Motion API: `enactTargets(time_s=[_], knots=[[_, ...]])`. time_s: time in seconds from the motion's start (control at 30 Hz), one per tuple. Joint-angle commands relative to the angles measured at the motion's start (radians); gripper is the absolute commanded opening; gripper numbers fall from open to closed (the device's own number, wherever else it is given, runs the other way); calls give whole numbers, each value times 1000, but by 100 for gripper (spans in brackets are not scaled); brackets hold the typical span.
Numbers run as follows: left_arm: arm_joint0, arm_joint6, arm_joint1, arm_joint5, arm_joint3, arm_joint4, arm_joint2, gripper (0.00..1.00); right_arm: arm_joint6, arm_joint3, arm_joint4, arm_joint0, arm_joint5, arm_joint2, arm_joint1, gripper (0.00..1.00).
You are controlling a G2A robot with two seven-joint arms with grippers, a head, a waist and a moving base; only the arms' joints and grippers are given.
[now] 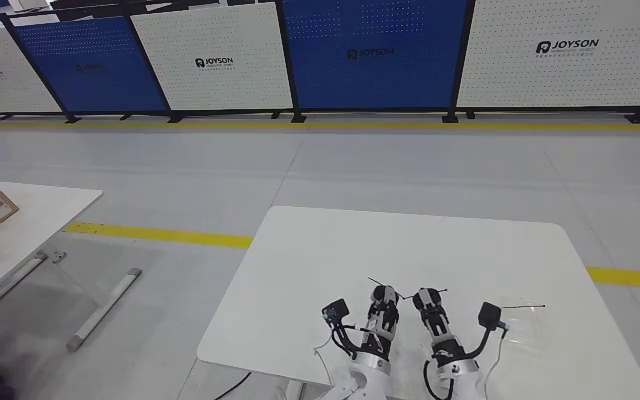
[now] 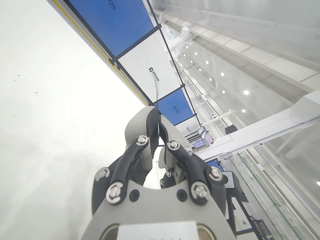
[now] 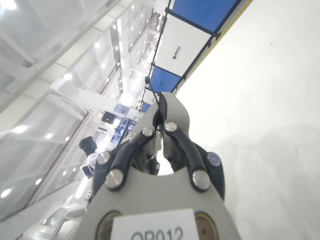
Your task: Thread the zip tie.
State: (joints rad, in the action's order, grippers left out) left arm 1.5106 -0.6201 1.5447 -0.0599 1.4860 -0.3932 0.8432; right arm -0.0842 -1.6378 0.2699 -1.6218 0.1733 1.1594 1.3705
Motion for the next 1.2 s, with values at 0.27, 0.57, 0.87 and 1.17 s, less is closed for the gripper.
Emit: enactTargets(time_s=[0.27, 0.57, 0.87, 1.17], knots=[[-1, 9, 4, -8, -11, -15, 0, 16, -19, -11, 32, 1, -32, -7, 3, 0], [0, 22, 7, -11, -16, -44, -10, 21, -24, -7, 36, 3, -36, -9, 5, 0], [-7, 24, 11, -17, -25, -50, -10, 0, -24, -9, 39, -4, -28, -2, 5, 0], [-7, 26, 14, -10, -28, -59, -10, 0, 2, -12, 51, -4, -39, 1, 4, 0]])
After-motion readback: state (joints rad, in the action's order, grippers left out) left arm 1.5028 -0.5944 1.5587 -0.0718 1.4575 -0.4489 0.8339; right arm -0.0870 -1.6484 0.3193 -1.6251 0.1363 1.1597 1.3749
